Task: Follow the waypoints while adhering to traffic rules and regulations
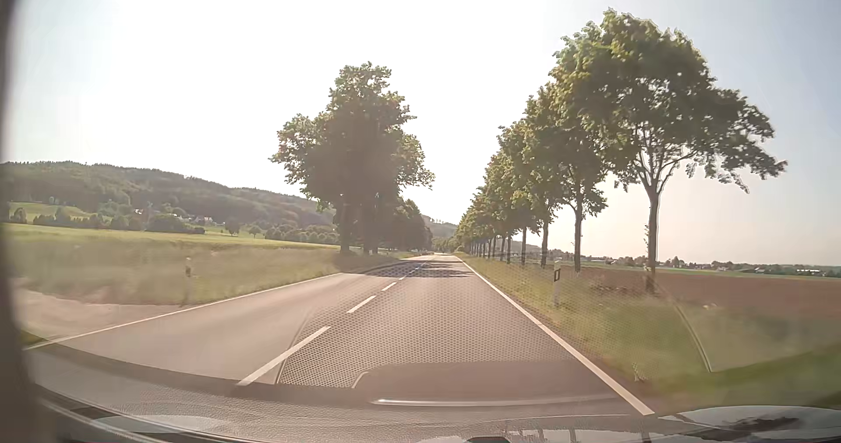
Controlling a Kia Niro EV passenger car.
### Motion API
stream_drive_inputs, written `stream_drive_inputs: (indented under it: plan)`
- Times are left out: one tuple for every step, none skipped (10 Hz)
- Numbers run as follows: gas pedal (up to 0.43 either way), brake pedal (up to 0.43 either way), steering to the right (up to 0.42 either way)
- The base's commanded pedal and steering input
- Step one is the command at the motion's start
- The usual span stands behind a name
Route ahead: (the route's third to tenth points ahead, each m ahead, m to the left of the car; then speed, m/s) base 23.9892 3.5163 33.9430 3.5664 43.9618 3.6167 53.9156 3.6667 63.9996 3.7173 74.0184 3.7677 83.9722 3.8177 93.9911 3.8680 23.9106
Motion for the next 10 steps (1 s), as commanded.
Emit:
stream_drive_inputs:
  plan:
    - [0.37,0.0,0.001]
    - [0.37,0.0,0.001]
    - [0.37,0.0,0.001]
    - [0.37,0.0,0.001]
    - [0.37,0.0,0.001]
    - [0.37,0.0,0.001]
    - [0.37,0.0,0.001]
    - [0.37,0.0,0.001]
    - [0.37,0.0,0.001]
    - [0.37,0.0,0.002]
